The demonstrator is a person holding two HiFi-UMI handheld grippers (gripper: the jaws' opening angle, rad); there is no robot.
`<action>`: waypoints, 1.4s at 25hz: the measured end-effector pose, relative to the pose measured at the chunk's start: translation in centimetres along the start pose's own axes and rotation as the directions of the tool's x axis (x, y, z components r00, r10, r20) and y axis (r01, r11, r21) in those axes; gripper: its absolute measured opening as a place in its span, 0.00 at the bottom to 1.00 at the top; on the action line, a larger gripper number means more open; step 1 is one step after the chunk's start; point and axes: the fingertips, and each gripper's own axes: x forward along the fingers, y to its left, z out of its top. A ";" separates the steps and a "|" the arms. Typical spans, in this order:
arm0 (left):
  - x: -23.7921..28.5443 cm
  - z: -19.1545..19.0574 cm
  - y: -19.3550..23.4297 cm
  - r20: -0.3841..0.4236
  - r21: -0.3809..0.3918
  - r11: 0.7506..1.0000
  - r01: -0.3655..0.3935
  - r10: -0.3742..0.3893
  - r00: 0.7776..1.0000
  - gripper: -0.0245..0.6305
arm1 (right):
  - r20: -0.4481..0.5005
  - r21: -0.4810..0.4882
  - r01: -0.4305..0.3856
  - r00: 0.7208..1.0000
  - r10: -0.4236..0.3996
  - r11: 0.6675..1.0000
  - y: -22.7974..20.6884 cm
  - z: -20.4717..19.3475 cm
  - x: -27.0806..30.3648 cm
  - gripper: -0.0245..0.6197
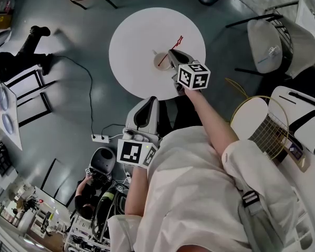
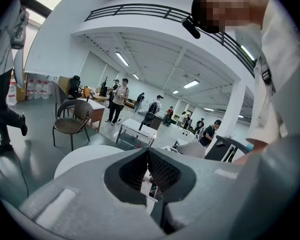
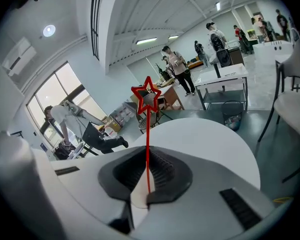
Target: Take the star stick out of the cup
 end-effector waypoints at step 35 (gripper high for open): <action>-1.8 0.0 -1.7 0.131 -0.031 0.990 -0.137 0.140 0.981 0.05 | 0.007 -0.357 -0.260 0.960 0.281 0.897 7.8 5.7 -9.7 0.07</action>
